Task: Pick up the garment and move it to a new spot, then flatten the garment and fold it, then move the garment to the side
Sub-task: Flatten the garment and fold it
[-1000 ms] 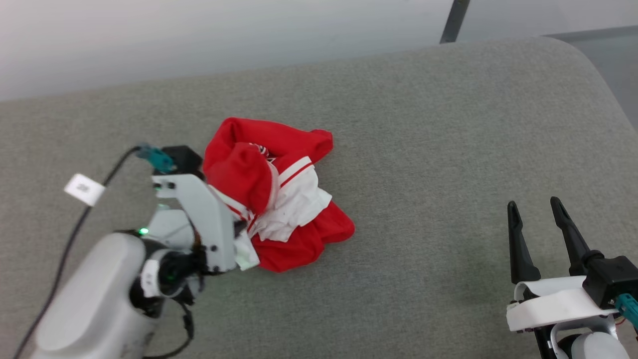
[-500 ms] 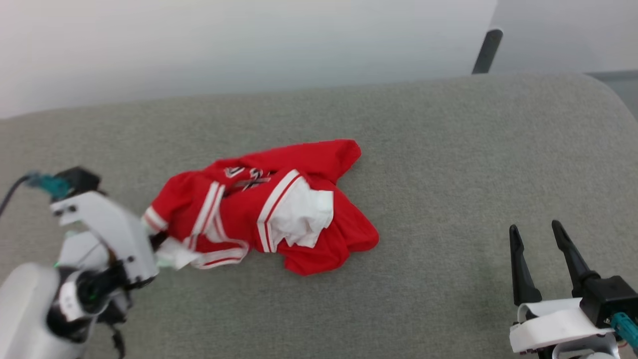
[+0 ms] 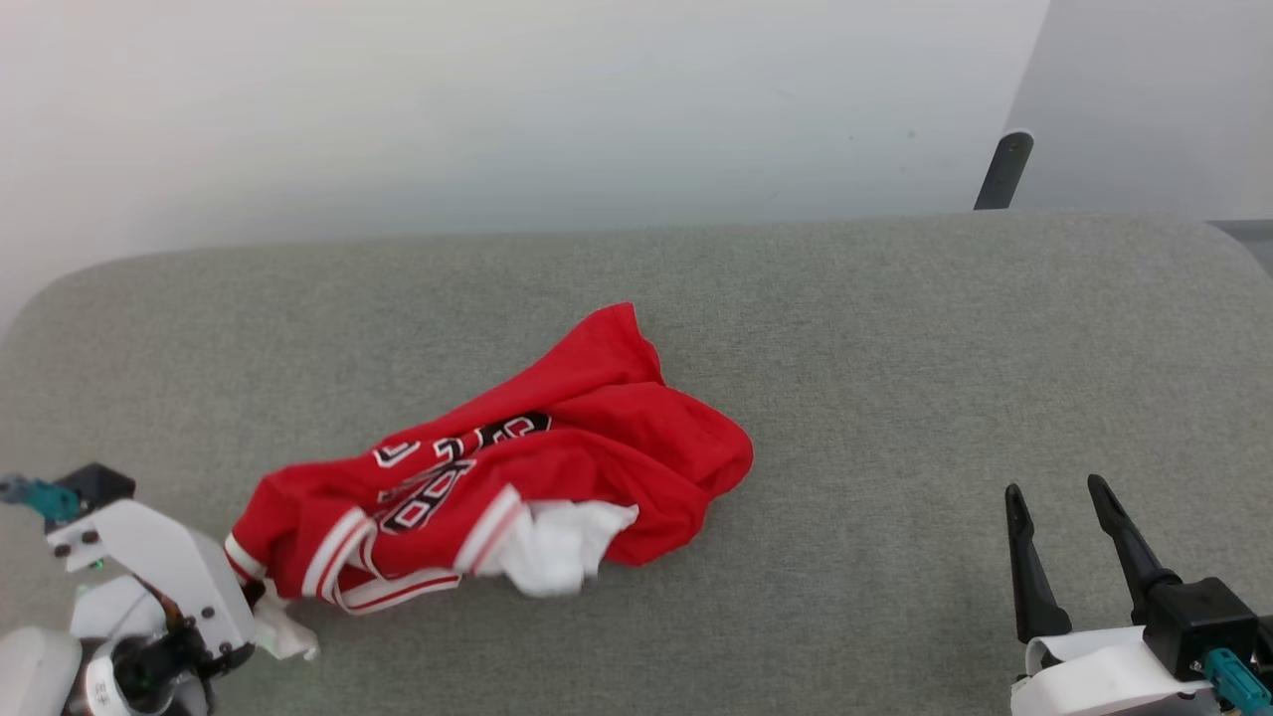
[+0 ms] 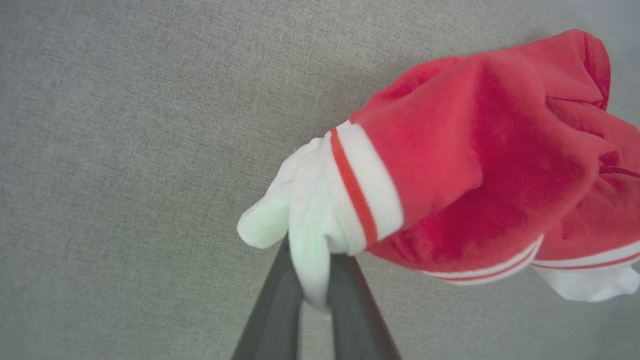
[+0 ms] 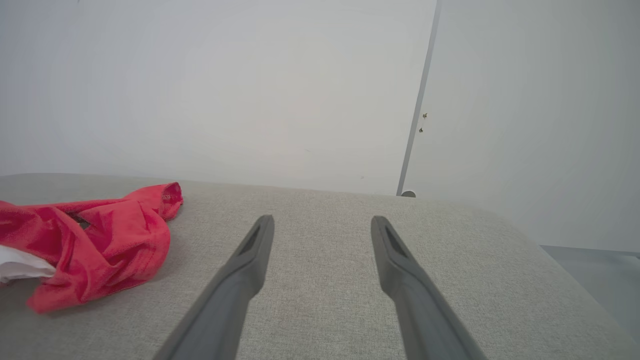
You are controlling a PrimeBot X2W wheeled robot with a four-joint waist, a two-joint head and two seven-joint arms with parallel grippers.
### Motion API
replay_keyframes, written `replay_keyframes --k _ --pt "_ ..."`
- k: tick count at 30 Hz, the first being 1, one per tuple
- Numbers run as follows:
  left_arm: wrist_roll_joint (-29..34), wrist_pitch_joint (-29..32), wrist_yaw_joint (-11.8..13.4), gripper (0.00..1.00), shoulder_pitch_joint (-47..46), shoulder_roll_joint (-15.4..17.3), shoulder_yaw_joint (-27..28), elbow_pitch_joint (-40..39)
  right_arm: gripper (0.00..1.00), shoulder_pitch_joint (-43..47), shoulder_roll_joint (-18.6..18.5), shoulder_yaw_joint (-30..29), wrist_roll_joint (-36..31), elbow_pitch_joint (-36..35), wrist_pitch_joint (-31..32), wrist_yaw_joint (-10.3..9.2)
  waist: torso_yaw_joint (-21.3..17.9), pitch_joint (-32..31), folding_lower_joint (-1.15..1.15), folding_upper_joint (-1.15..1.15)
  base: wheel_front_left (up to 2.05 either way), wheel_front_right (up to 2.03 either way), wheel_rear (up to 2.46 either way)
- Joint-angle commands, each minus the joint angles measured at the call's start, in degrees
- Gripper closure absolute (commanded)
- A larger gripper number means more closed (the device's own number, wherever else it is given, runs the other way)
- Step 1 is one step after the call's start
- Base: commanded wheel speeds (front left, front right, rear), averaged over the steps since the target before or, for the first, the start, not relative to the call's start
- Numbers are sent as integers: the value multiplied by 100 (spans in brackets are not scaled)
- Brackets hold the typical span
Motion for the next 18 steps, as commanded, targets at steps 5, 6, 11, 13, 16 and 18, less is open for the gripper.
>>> replay_keyframes --k 5,6,11,13,16,18 --pt "31 -175 -247 11 119 -23 -46 307 0 77 8 35 -21 -19 37 -2 23 -55 0 0 0 0 0" --pt "24 -196 -277 0 102 -39 -47 355 0 79 8 39 -19 -25 37 -2 25 -63 0 0 0 0 0" --pt "84 -229 -462 0 49 23 -141 381 0 138 9 40 -27 -47 61 -2 69 -138 0 0 0 0 0" --pt "141 -202 -514 0 46 65 -201 288 0 152 7 37 -26 -55 70 -2 109 -185 0 0 0 0 0" --pt "241 -191 -567 0 85 217 -253 121 0 187 8 61 -14 -75 86 -2 172 -238 0 0 0 0 0" --pt "304 -249 -616 0 110 283 -269 -48 0 211 8 60 3 -85 96 -2 229 -277 0 0 0 0 0"
